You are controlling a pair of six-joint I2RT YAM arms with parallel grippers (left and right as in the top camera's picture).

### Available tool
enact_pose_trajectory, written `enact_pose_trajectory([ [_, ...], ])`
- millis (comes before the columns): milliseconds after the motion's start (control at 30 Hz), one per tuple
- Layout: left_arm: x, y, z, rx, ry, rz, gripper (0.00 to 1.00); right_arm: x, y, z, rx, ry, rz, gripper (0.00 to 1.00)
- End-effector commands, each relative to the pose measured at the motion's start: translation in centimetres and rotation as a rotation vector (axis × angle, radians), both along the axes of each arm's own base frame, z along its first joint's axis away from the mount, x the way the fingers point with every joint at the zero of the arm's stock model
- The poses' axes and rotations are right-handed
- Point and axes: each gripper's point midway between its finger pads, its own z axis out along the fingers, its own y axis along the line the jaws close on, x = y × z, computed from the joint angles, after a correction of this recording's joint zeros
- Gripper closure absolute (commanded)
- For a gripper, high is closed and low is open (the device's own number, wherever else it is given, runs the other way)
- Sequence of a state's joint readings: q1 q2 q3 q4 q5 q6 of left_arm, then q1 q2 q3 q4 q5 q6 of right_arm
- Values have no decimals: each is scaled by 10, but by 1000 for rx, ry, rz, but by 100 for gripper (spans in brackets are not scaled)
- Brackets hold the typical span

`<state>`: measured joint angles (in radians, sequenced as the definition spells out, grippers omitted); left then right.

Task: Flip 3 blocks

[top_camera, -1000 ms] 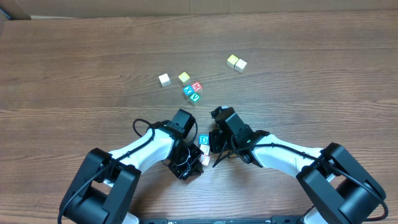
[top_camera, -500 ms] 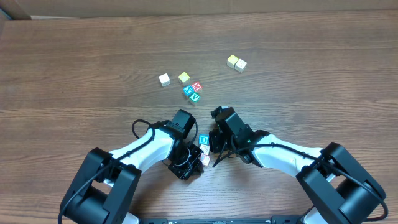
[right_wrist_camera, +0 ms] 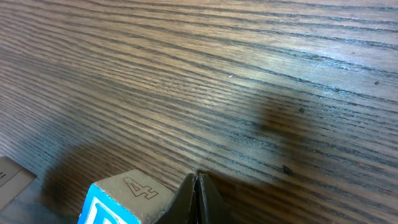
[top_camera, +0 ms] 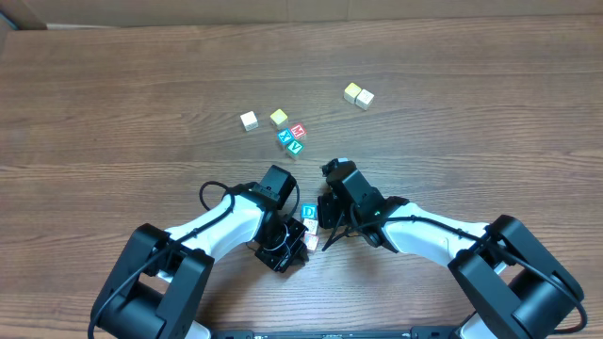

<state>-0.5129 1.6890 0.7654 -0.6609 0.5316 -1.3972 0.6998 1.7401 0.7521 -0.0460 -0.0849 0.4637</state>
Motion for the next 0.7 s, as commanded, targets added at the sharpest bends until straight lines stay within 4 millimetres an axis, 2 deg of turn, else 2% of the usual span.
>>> enact_pose_trajectory([
  [0,-14,11,-16,78,53,15,96,2,-12,-12,-50,16,-39,96],
  [667,-12,11,-17,76,48,21,96,-23,-34,-28,-52,247,-323,96],
])
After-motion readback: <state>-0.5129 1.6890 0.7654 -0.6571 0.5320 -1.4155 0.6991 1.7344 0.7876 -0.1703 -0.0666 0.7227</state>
